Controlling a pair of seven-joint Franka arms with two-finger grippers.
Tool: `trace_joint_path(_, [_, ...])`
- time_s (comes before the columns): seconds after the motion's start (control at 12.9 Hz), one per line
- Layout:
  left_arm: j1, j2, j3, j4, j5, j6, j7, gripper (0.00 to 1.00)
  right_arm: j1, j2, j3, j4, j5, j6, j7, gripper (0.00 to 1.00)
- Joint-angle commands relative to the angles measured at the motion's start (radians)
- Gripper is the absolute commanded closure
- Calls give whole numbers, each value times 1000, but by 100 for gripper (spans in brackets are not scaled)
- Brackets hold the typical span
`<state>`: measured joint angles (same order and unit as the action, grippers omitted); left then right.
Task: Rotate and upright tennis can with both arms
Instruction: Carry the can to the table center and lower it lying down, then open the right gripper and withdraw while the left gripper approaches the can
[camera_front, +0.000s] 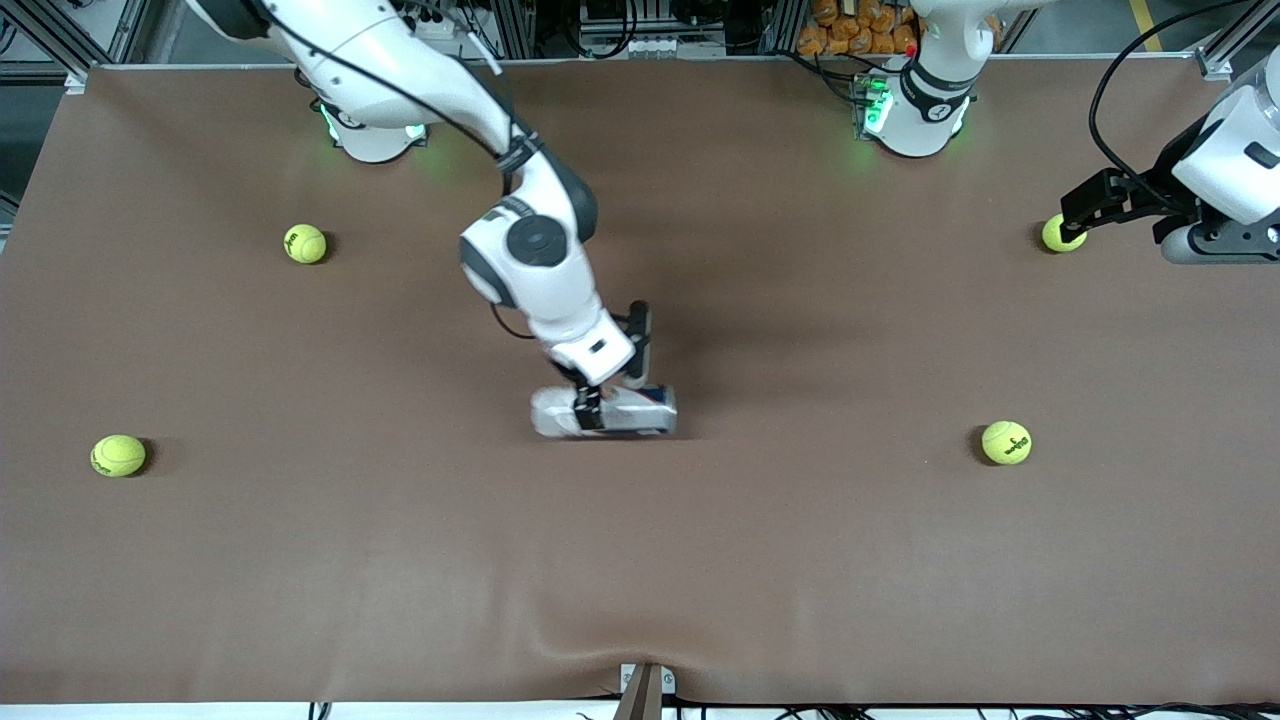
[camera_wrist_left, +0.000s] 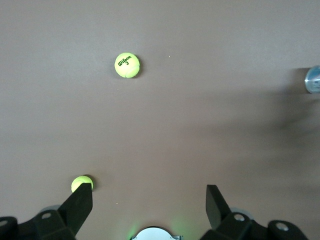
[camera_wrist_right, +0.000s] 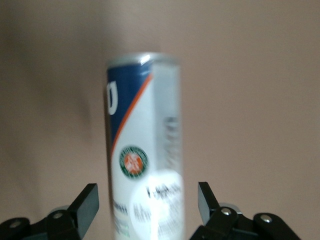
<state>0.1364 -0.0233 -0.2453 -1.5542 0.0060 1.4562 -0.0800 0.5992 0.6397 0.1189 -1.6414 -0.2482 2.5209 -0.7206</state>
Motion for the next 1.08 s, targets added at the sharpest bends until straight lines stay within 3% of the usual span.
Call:
trace_joint_path(0.0, [11, 0, -11, 6, 9, 0, -3, 0, 37, 69, -13, 52, -40, 19, -13, 7])
trace_joint_path(0.23, [11, 5, -11, 8, 9, 15, -6, 0, 50, 78, -12, 63, -36, 19, -3, 0])
trace_joint_path(0.54, [-1, 81, -12, 6, -1, 73, -12, 0, 36, 60, -10, 57, -25, 79, 10, 0])
trace_joint_path(0.77, [-20, 196, -12, 10, -99, 185, -12, 0, 10, 5, -10, 49, -22, 79, 86, 0])
trace_joint_path(1.0, [-46, 322, -14, 11, -251, 291, -14, 0, -111, -95, -10, -20, -20, 40, 289, 0])
